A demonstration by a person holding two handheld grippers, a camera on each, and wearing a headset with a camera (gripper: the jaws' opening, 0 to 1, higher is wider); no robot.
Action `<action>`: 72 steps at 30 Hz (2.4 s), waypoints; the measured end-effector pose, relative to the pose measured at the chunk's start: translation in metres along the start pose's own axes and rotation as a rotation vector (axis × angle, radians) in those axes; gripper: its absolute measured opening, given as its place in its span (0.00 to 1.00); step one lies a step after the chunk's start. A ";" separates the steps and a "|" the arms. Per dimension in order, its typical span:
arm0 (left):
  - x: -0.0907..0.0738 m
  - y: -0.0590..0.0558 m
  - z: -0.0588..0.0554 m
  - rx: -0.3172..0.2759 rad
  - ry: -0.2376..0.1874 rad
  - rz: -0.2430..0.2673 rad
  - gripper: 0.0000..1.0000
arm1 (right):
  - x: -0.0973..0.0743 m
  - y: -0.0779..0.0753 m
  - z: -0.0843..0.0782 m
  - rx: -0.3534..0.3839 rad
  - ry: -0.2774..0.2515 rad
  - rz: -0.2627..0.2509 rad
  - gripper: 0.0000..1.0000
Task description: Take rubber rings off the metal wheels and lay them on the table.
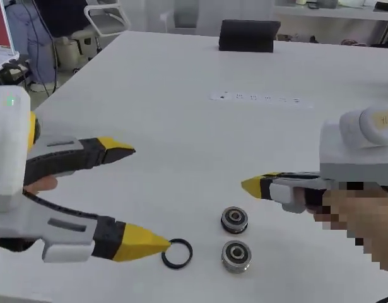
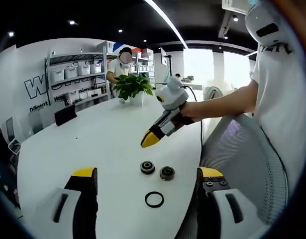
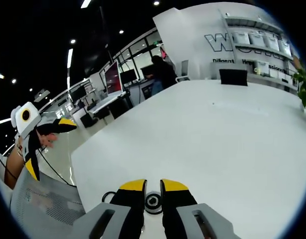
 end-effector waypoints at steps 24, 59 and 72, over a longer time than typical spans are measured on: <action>0.086 0.021 0.087 0.211 -0.067 -0.129 0.74 | -0.002 -0.019 -0.033 0.058 0.105 -0.044 0.12; 0.159 0.021 -0.058 0.055 0.110 -0.130 0.37 | 0.015 -0.004 -0.069 -0.031 0.220 0.067 0.17; 0.171 0.005 -0.065 0.030 0.124 -0.160 0.19 | 0.021 0.003 -0.072 -0.139 0.230 0.079 0.22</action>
Point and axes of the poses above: the centre of the closed fingertips' face, and the gripper's own axes: x roughly forward along the fingers, y roughly to its left, z roughly out of its top, the point moved 2 cm from there along -x, roughly backward along the fingers, and after that the axes turned 7 degrees about -x, right-handed, at the moved point
